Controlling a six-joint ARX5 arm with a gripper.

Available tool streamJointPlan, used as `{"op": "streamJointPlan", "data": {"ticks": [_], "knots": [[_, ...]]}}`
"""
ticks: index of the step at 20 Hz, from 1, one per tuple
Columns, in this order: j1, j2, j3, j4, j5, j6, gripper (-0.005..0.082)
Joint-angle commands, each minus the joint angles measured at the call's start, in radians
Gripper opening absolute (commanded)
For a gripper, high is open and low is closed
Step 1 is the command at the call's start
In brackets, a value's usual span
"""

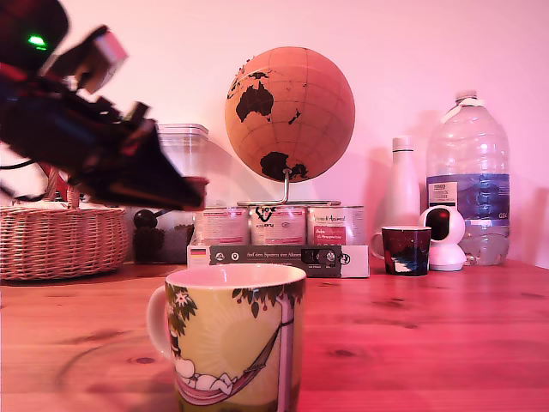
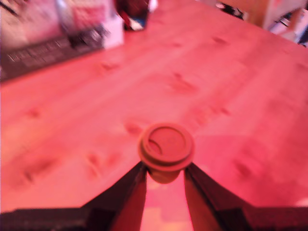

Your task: Pick up the coffee capsules on the table and drop them inside the coffee cup

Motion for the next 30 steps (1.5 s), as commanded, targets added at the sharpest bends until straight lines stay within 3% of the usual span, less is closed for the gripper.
{"op": "streamJointPlan", "data": {"ticks": [1,6,16,24,30], "knots": [[-0.012,-0.062,-0.045,0.008,0.004,-0.023,0.0197],[-0.068,-0.198,-0.104,-0.012,0.004,-0.055,0.0197],[-0.226,-0.282,-0.159,-0.079,-0.008,-0.055,0.0197],[-0.264,-0.392,-0.162,-0.233,-0.028,-0.043,0.0197],[-0.293,-0.401,-0.162,-0.25,-0.033,-0.045,0.0197]]}}
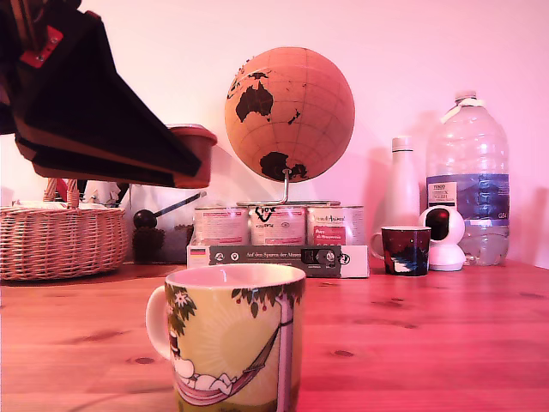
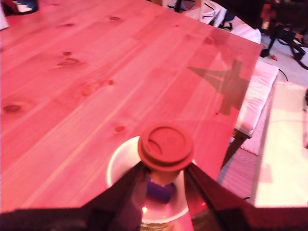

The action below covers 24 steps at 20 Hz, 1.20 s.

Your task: Pick up the coffee capsules on the table and drop them inside the coffee cup

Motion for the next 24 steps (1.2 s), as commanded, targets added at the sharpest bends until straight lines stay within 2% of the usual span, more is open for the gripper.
{"op": "streamJointPlan", "data": {"ticks": [1,11,17,24], "knots": [[-0.005,-0.002,-0.018,0.0,0.002,0.003,0.0197],[-0.005,-0.002,-0.015,-0.006,0.001,0.0,0.0197],[-0.018,0.0,0.062,-0.115,-0.066,0.016,0.0197],[-0.096,0.076,0.164,-0.25,-0.154,0.056,0.0197]]}}
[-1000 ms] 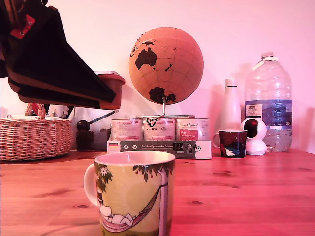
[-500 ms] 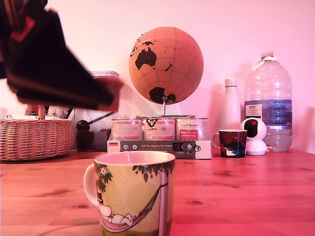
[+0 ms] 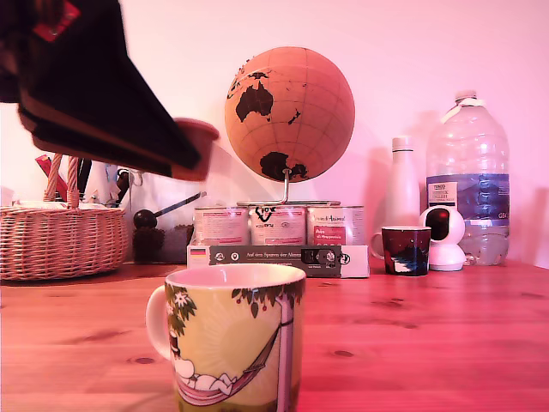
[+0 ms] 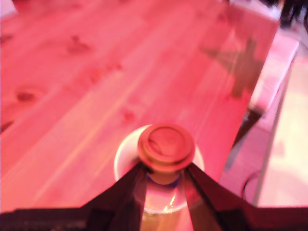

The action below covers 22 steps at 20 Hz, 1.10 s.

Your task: Pick up the coffee capsules on the table and drop them inside the coffee cup

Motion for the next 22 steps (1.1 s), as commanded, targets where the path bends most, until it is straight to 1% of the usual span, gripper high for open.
{"op": "streamJointPlan", "data": {"ticks": [1,3,7,12,14,17,22], "knots": [[-0.022,0.048,0.032,-0.018,-0.013,0.009,0.0197],[-0.047,0.093,0.074,-0.058,-0.04,0.032,0.0197],[-0.074,0.196,0.17,-0.153,-0.083,0.045,0.0197],[-0.076,0.336,0.274,-0.256,-0.089,0.071,0.0197],[-0.076,0.384,0.301,-0.289,-0.109,0.089,0.0197],[-0.075,0.422,0.312,-0.296,-0.123,0.109,0.0197],[-0.075,0.426,0.313,-0.296,-0.129,0.11,0.0197]]}}
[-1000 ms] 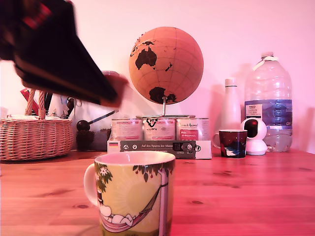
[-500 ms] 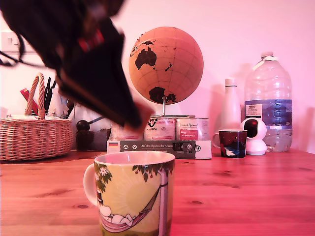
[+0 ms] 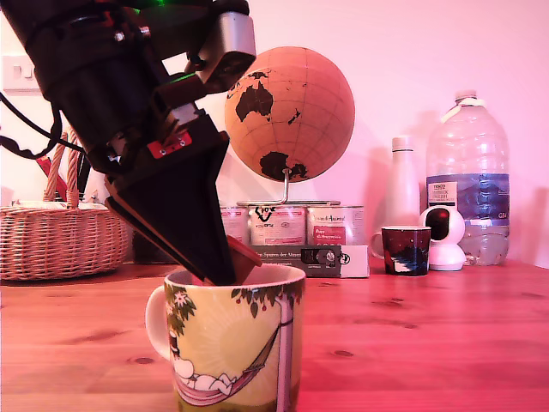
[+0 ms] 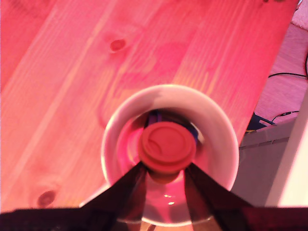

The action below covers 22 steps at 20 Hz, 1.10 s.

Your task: Pick up the coffee capsules on the table and drop them inside the coffee cup

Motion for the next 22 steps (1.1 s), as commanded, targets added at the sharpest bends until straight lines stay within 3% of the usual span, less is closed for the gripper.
{"op": "streamJointPlan", "data": {"ticks": [1,8,9,10,11,12,13,20,22], "knots": [[-0.003,0.006,0.01,0.004,0.0,0.005,0.0197],[-0.003,0.006,0.01,0.009,0.001,0.0,0.021],[-0.003,0.006,0.01,0.015,0.002,0.0,0.0268],[-0.003,0.006,0.01,0.016,0.013,0.0,0.0398],[-0.003,0.006,0.01,0.016,0.019,0.0,0.0583],[-0.003,0.006,0.01,0.013,0.016,-0.001,0.0686],[-0.003,0.006,0.011,0.012,0.017,0.0,0.0716],[-0.003,0.006,0.016,0.012,0.019,0.0,0.0706],[-0.003,0.005,0.027,0.005,0.019,0.0,0.0652]]}}
